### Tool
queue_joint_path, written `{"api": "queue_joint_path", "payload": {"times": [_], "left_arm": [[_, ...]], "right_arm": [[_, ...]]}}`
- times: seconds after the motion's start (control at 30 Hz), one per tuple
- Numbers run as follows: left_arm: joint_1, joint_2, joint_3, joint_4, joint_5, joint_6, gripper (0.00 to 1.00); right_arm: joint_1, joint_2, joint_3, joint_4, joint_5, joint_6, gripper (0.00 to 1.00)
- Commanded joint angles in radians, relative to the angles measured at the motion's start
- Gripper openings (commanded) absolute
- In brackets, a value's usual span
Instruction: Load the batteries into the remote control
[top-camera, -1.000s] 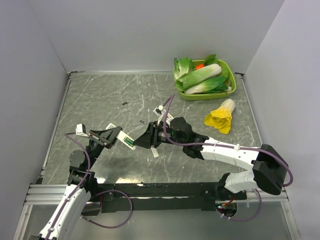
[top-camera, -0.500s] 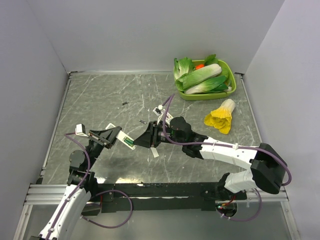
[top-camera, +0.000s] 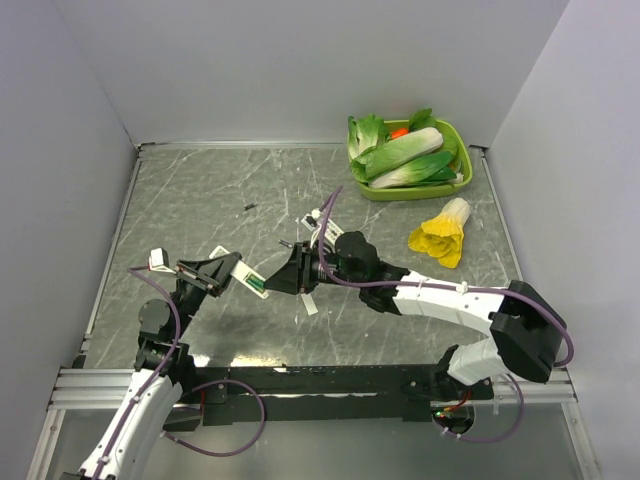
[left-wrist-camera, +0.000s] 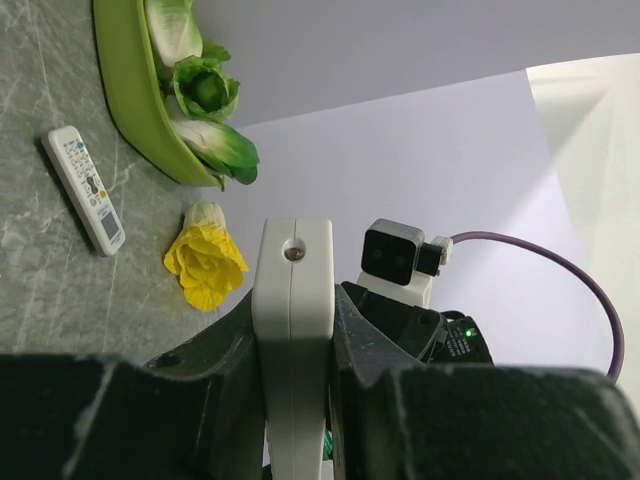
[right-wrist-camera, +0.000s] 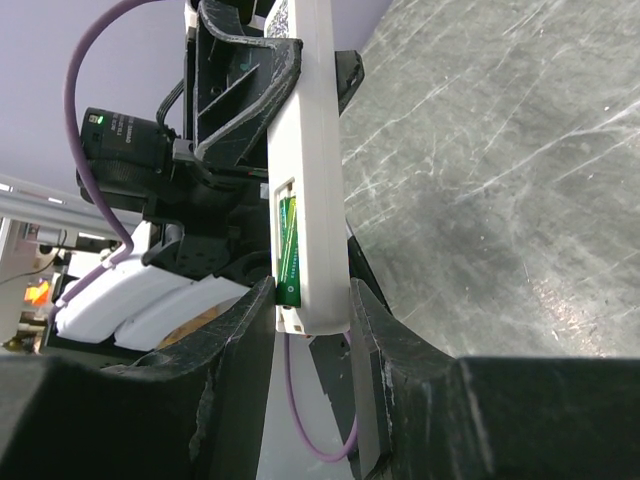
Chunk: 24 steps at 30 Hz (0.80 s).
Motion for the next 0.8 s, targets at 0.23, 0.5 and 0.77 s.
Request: {"api": "queue_joint_path", "payload": {"times": [0.23,0.5,0.77], "left_arm": [[-0.013,-0.042,-0.14,0.114,0.053,-0.1,0.02],[-0.013,-0.039,-0.136,0.138,0.07,-0.123,0.02],[-0.015,-0.049,-0.136,0.149,0.076,-0.141,0.02]], "right_arm": [[0.018,0.07,0.072,-0.01,0.003,-0.041,0.24],[0.021,0.098,0.122,-0.024,-0.015,-0.069,0.2],[0.023,0.121,0.153,-0.034,-0.031,-0.09,0.14]]}}
